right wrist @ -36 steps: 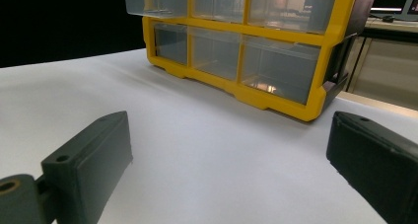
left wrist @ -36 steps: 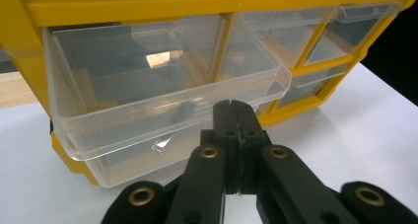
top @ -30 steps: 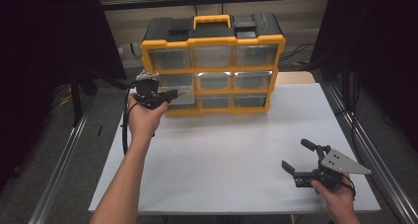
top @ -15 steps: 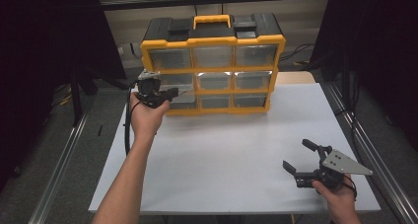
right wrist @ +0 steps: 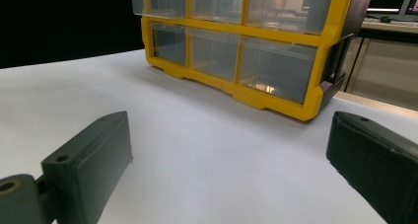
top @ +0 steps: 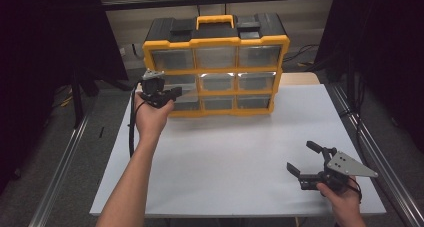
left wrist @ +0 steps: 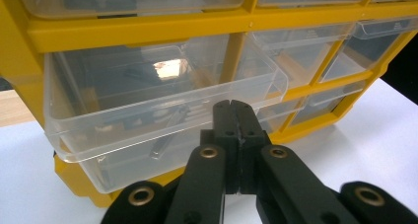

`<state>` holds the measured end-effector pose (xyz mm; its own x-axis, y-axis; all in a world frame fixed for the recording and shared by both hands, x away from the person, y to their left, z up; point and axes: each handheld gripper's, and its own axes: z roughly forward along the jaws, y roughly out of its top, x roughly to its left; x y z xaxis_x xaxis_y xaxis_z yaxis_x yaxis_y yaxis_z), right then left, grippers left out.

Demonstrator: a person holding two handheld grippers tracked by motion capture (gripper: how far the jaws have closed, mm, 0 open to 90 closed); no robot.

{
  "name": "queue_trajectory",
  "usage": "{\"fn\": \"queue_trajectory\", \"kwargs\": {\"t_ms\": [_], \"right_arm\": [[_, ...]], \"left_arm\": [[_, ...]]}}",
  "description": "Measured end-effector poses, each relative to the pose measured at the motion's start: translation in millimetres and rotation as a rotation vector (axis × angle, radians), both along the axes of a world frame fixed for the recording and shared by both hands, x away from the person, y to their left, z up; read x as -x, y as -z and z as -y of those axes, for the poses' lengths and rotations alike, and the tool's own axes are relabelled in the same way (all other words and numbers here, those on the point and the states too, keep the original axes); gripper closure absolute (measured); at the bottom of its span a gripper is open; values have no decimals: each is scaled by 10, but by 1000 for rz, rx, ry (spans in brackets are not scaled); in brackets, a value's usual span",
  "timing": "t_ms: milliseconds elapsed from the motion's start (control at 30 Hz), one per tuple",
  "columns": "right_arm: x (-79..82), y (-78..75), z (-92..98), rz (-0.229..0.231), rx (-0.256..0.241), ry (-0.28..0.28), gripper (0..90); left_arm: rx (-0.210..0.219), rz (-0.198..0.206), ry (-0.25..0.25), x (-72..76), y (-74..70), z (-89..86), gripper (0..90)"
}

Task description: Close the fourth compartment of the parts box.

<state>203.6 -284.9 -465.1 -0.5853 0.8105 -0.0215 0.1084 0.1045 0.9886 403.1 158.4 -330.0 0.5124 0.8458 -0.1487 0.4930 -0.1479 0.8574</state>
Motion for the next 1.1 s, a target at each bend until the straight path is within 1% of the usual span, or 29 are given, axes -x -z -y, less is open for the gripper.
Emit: {"fn": "queue_trajectory", "kwargs": {"t_ms": [67,100,133,167,367,1100], "right_arm": [[2,-1,-1,0,0,0,31],[2,-2,0,1,-1,0,31],[2,-1,0,0,-1,0,31],[2,-1,3,-1,1,-2,31],[1,-1,2,-2,1,-3,31],[1,0,2,-2,-1,0,31]], "left_arm": [[-4,4,-9,-6,2,8,900],[-7,3,-7,-7,2,8,900],[3,4,-10,-10,5,18,900],[-5,4,-5,-12,3,12,900],[3,7,-14,-29,9,26,900],[-1,18,-29,-83,10,75,900]]}}
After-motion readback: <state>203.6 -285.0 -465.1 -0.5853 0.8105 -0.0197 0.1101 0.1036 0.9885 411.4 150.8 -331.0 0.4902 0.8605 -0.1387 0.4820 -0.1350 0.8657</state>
